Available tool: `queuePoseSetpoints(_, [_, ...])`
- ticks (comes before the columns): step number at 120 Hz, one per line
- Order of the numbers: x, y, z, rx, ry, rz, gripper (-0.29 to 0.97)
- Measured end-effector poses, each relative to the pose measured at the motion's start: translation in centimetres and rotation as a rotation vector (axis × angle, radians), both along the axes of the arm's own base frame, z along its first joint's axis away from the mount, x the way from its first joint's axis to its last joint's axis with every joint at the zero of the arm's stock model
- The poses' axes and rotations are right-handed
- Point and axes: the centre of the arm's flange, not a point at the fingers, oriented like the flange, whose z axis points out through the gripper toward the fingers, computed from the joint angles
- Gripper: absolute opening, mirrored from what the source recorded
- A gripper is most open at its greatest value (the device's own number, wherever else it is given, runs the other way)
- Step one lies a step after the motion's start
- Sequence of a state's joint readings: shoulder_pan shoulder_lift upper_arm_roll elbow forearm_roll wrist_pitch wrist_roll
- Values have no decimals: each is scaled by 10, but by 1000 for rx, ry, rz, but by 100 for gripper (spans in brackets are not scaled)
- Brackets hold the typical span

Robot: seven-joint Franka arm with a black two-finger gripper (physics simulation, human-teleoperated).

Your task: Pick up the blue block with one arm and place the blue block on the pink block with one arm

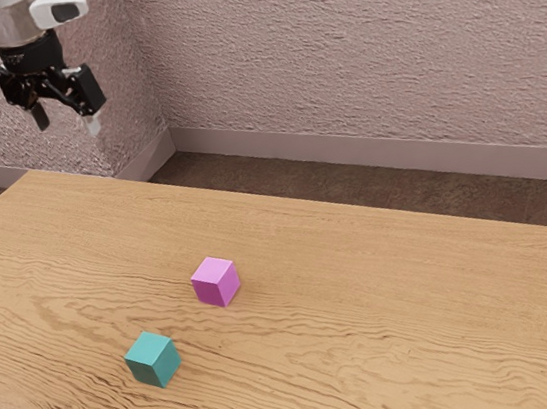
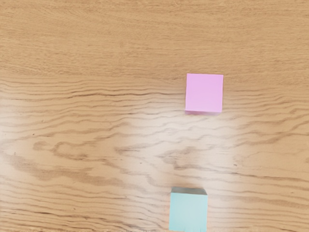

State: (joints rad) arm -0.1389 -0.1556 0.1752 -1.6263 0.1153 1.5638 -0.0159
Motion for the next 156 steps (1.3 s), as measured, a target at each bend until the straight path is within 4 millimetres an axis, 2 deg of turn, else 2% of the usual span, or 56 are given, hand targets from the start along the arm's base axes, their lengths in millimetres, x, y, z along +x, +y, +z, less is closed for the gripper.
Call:
queuePoseSetpoints(19, [-1,0,-5,3,3,4,68])
queuePoseSetpoints(23, [-2,1,-12,-1,5,8,68])
queuePoseSetpoints(30, [-8,6,-47,-40,27,21,68])
queuePoseSetpoints(46, [-12,6,-108,-109,60,66,68])
queuePoseSetpoints(53, [-12,5,-131,-106,77,84,68])
queuePoseSetpoints(68, [-20,4,-198,-89,118,110,68])
queuePoseSetpoints(81, [-22,2,-234,-81,102,123,68])
queuePoseSetpoints(90, [-33,-1,-270,-82,111,130,68])
queuePoseSetpoints(102, [-44,-4,-299,-93,97,143,68])
queuePoseSetpoints(116, [-48,-7,-318,-107,74,152,68])
queuePoseSetpoints(129, [-47,-13,-325,-117,55,155,68])
queuePoseSetpoints(148, [-63,-27,-349,-147,69,164,68])
queuePoseSetpoints(156, [-67,-30,-352,-156,66,168,68])
